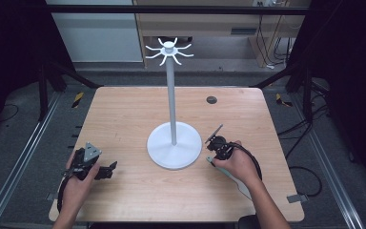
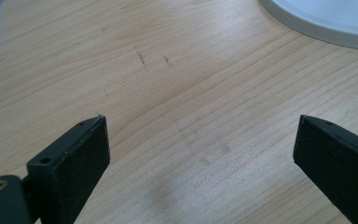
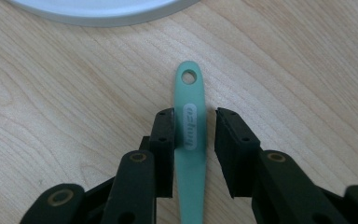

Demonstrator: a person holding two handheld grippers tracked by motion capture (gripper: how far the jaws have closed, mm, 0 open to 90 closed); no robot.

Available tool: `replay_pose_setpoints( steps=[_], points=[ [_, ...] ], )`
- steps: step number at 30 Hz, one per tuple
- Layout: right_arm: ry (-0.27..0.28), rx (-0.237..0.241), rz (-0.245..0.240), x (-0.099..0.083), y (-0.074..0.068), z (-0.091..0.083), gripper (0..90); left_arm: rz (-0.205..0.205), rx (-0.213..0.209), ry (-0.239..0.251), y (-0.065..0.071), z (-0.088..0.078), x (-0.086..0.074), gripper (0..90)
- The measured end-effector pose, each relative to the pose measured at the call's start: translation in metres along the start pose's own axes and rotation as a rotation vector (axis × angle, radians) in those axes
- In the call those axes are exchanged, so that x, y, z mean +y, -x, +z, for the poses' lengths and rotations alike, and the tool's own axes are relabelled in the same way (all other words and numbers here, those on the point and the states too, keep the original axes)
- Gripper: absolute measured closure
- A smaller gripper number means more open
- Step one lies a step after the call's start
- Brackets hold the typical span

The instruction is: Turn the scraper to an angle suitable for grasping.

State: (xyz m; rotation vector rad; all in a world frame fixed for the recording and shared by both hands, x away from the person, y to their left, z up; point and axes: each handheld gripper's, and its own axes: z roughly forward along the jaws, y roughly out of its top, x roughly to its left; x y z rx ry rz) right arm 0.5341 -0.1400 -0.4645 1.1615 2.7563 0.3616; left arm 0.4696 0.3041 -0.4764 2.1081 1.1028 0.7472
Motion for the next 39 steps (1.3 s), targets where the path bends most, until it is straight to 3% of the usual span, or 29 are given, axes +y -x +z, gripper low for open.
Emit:
replay_pose_setpoints(
  steps=[5, 6, 10, 15, 16, 20, 21, 22, 25, 39],
  points=[
    [-0.006, -0.003, -0.023, 0.002, 0.0, 0.002, 71.6, -0.001, -0.001, 0.0, 0.0, 0.0, 0.0, 3.4],
    [-0.018, 0.007, 0.009, 0.003, -0.002, 0.001, 72.3, 0.0, -0.001, 0.0, 0.0, 0.0, 0.0, 3.4],
    [-0.021, 0.003, -0.009, 0.004, -0.001, 0.003, 73.3, -0.001, -0.001, 0.001, 0.0, 0.0, 0.0, 3.4],
    [-0.032, 0.013, 0.014, 0.005, -0.001, 0.003, 73.4, 0.002, -0.002, -0.001, 0.0, 0.0, 0.0, 3.5],
    [-0.019, 0.011, -0.017, 0.004, 0.001, 0.005, 73.7, 0.003, -0.002, 0.0, 0.001, 0.0, 0.0, 3.5],
    [-0.019, 0.016, -0.002, 0.003, 0.0, 0.004, 74.2, 0.003, -0.001, 0.0, 0.0, 0.0, 0.0, 3.7],
    [-0.01, 0.009, -0.013, 0.002, 0.001, 0.003, 74.3, 0.0, -0.002, 0.0, 0.0, 0.0, 0.0, 3.7],
    [-0.003, 0.016, 0.014, 0.002, 0.001, 0.001, 74.3, 0.0, -0.002, 0.0, 0.0, 0.0, 0.0, 3.7],
    [0.049, 0.02, 0.026, -0.002, 0.002, -0.007, 74.4, 0.0, -0.001, -0.001, 0.0, 0.0, 0.0, 3.7],
    [0.255, 0.001, 0.089, -0.022, 0.018, -0.063, 74.5, -0.001, 0.001, -0.003, 0.001, 0.0, -0.001, 3.7]
  ],
)
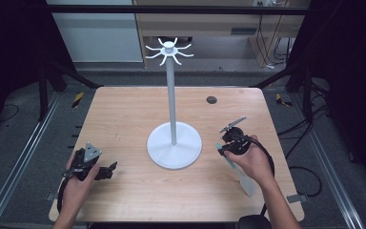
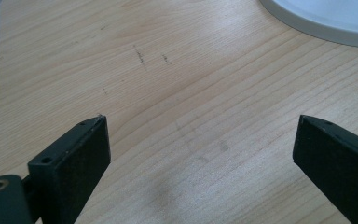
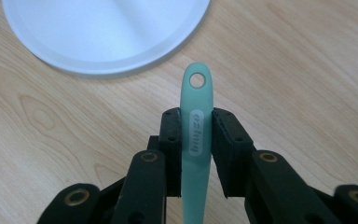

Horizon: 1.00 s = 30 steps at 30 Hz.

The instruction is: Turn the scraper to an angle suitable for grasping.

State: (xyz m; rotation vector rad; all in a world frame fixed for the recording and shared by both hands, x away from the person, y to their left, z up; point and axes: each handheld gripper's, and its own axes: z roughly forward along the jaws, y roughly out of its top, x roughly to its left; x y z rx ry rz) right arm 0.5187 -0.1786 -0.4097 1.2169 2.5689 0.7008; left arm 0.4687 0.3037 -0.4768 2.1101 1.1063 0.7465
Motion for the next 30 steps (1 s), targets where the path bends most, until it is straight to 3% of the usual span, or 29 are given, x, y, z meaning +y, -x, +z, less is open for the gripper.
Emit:
replay_pose_setpoints(
  steps=[14, 30],
  points=[
    [0.104, -0.019, 0.026, 0.007, 0.004, -0.032, 74.7, -0.001, 0.0, -0.001, -0.001, 0.0, 0.0, 3.6],
    [0.236, -0.034, 0.012, 0.018, 0.005, -0.056, 74.7, -0.003, 0.001, -0.001, -0.001, -0.001, -0.001, 3.7]
  ],
)
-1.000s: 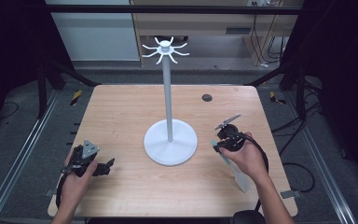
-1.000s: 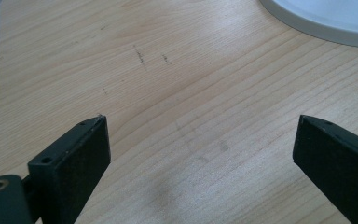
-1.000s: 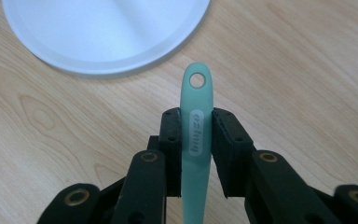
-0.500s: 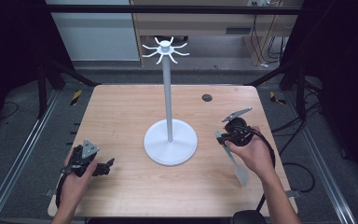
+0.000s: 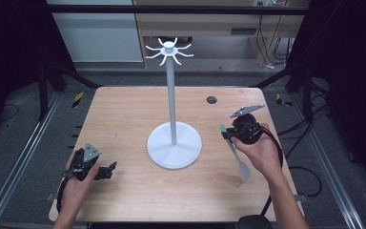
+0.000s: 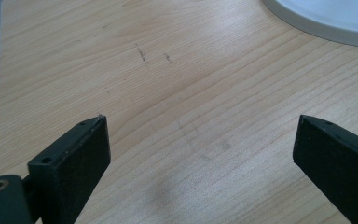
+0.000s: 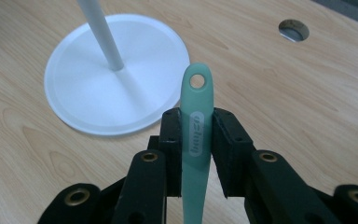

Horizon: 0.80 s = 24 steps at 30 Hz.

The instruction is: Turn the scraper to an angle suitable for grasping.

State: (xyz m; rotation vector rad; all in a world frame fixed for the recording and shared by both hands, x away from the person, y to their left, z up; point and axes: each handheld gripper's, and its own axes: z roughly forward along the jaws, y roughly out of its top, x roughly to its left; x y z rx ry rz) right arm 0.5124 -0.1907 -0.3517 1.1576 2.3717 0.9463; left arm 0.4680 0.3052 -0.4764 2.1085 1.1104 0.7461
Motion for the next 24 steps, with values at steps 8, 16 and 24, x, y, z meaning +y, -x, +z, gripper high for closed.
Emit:
replay_pose_setpoints(
  steps=[8, 16, 24],
  points=[
    [0.083, -0.001, -0.005, 0.009, -0.003, -0.012, 74.7, -0.002, 0.003, 0.001, 0.0, 0.0, 0.0, 3.5],
    [0.143, 0.002, -0.01, 0.012, -0.007, -0.018, 74.7, -0.014, 0.009, 0.008, -0.002, -0.002, -0.001, 2.6],
    [0.169, 0.019, -0.017, 0.013, -0.013, -0.02, 74.6, -0.009, 0.009, 0.002, 0.0, -0.001, -0.001, 2.5]
  ],
)
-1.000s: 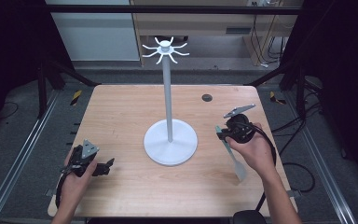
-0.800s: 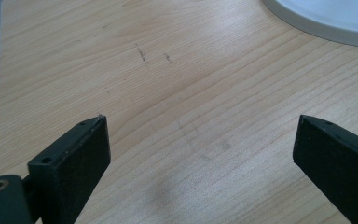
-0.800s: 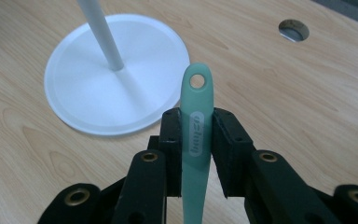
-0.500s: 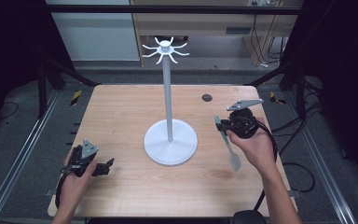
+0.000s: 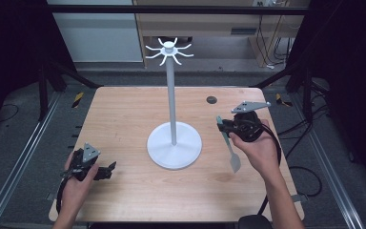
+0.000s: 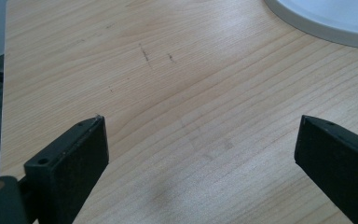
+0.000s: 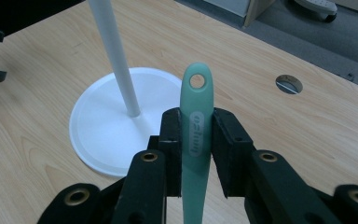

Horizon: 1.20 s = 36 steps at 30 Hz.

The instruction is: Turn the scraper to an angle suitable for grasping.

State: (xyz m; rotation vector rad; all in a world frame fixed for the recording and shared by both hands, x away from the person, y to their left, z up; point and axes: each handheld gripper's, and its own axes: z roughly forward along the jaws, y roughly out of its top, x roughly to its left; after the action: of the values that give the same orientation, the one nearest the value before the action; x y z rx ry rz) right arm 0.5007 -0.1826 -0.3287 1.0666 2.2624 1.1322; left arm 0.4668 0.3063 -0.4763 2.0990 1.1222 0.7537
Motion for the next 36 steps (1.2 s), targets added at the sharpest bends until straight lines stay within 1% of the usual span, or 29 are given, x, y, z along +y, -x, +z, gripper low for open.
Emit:
replay_pose_setpoints(
  steps=[7, 14, 21, 26, 30, 34, 36],
  points=[
    [0.03, 0.011, 0.001, 0.005, -0.002, -0.005, 74.6, 0.006, 0.0, 0.0, 0.001, 0.0, 0.0, 2.6],
    [0.063, 0.009, 0.001, 0.011, -0.005, -0.011, 74.6, 0.004, 0.002, 0.001, 0.001, 0.0, 0.0, 2.6],
    [0.102, 0.005, -0.006, 0.023, -0.01, -0.016, 74.6, 0.005, 0.002, 0.003, 0.001, 0.0, 0.0, 2.6],
    [0.123, 0.013, -0.018, 0.033, -0.015, -0.017, 74.6, 0.005, 0.0, 0.003, 0.001, 0.0, 0.001, 2.6],
    [0.155, 0.018, -0.021, 0.041, -0.019, -0.02, 74.7, 0.006, 0.0, 0.004, 0.001, 0.0, 0.001, 2.6],
    [0.194, 0.034, -0.017, 0.049, -0.023, -0.025, 74.7, 0.003, 0.001, 0.004, 0.0, 0.0, 0.001, 2.6],
    [0.204, 0.036, -0.025, 0.053, -0.025, -0.026, 74.6, 0.004, 0.001, 0.004, 0.0, 0.0, 0.001, 2.6]
  ],
)
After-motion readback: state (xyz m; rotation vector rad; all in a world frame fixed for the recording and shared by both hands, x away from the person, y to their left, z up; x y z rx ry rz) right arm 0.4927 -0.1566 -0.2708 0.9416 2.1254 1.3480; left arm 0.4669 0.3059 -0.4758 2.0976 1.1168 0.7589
